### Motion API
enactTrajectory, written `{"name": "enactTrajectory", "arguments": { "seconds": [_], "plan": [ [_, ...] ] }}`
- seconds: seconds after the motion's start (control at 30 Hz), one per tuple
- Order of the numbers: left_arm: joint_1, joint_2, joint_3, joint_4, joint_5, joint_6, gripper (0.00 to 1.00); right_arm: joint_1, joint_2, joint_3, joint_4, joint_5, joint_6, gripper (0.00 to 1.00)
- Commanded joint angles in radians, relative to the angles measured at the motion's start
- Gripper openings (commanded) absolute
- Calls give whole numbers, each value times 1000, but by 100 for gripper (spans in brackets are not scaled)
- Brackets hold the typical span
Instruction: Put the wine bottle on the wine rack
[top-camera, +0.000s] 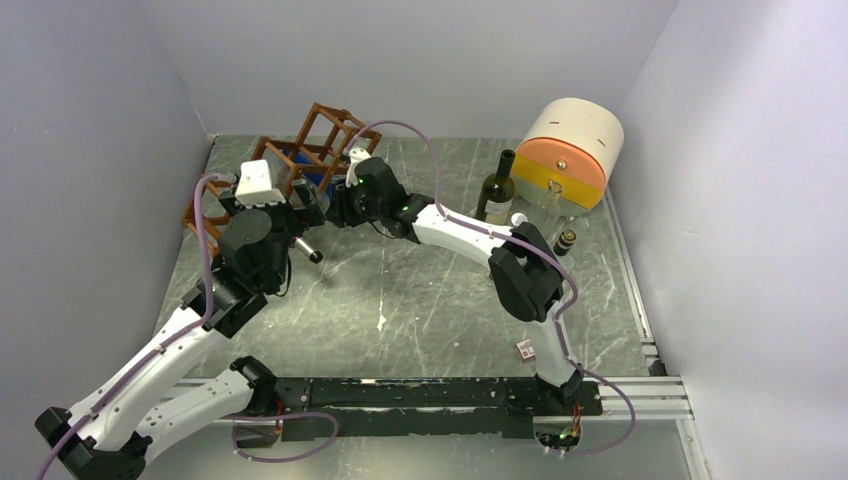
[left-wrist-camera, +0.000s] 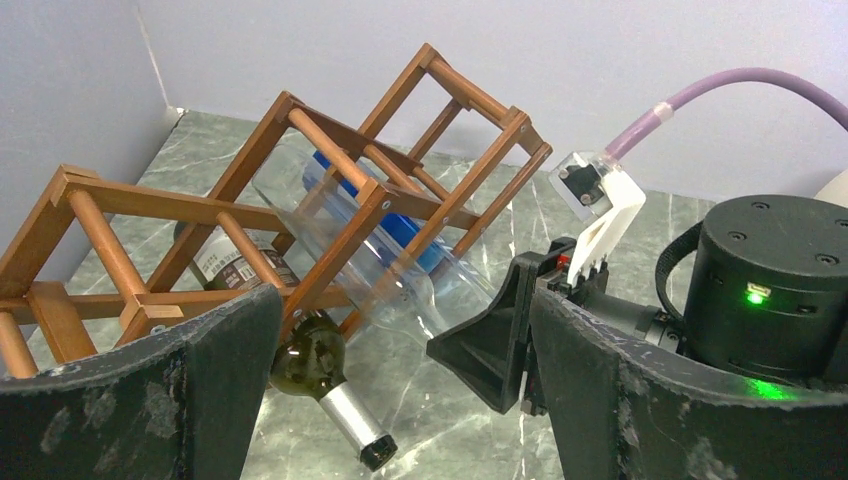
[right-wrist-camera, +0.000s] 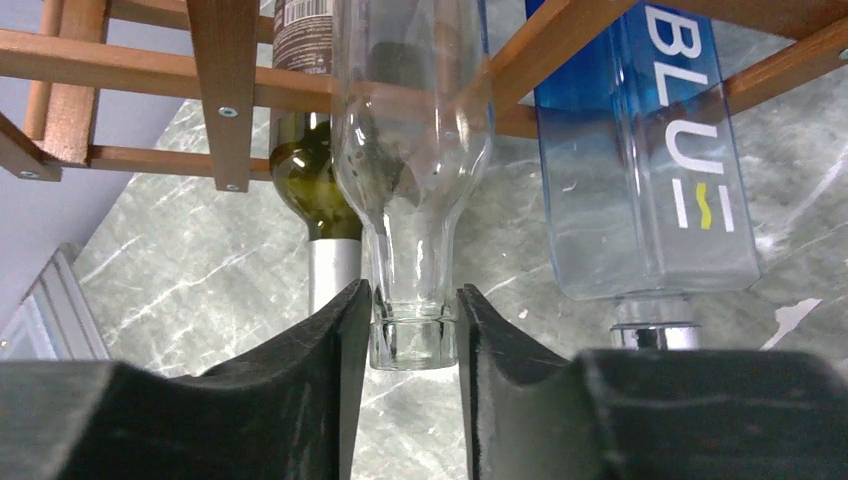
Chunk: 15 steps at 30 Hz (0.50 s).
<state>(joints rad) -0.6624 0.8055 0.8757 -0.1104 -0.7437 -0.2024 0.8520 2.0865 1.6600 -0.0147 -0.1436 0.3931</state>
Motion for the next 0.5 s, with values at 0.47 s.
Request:
{"name": "enactTrajectory", "arguments": {
  "seconds": [0.47],
  "plan": [
    [5, 5, 29, -4, 20, 6, 97, -2, -36, 42, -1, 26, -17, 66]
  ]
}}
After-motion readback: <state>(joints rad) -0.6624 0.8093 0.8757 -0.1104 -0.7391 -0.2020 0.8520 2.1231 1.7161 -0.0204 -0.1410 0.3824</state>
